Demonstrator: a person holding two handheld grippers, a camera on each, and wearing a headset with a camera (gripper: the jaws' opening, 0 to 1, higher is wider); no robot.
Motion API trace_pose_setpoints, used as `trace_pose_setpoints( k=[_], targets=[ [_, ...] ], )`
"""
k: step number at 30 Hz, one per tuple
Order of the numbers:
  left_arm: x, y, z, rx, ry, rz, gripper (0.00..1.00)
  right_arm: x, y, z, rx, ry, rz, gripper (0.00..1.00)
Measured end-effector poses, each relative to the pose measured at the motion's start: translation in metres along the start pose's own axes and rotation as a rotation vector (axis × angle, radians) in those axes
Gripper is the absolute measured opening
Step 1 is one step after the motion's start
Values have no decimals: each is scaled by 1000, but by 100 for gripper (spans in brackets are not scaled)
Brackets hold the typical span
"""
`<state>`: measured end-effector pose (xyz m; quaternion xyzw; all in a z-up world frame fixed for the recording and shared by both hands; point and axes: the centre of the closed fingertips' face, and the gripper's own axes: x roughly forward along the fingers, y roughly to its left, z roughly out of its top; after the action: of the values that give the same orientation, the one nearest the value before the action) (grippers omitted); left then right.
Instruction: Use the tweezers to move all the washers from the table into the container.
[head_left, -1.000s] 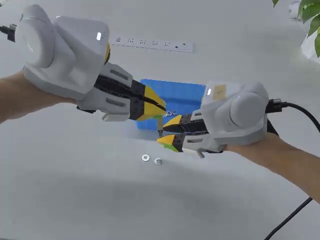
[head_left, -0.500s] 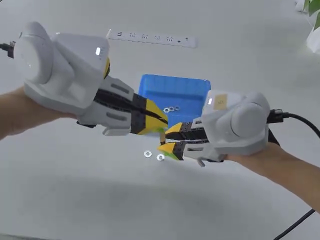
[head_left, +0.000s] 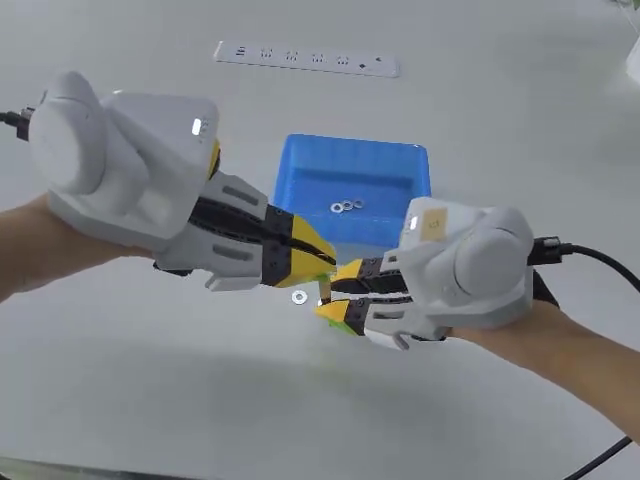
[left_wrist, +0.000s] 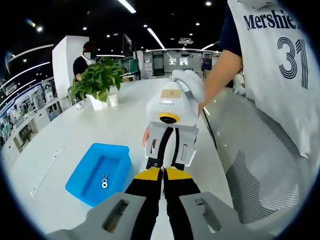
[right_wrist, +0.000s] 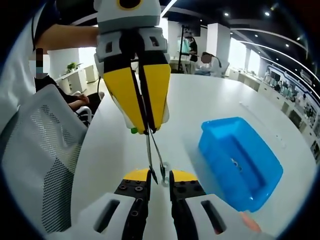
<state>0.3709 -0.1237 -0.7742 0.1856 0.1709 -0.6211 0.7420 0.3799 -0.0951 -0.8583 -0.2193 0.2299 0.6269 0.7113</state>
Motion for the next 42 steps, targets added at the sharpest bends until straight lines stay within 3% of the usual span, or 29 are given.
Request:
trace_pose_setpoints(
  k=[8, 17, 23, 42],
  targets=[
    [4, 0, -5, 8, 12, 2, 5, 3, 2, -3, 5, 7, 7, 16],
    [2, 4, -1, 12, -11, 18, 5, 5, 1, -1, 24, -2, 4, 16],
    [3, 4, -8, 13, 15, 15, 5, 7, 0, -1, 34, -7, 4, 16],
    [3, 3, -7, -2, -3, 6, 5, 10, 2, -6, 42, 6, 16, 14]
  ],
)
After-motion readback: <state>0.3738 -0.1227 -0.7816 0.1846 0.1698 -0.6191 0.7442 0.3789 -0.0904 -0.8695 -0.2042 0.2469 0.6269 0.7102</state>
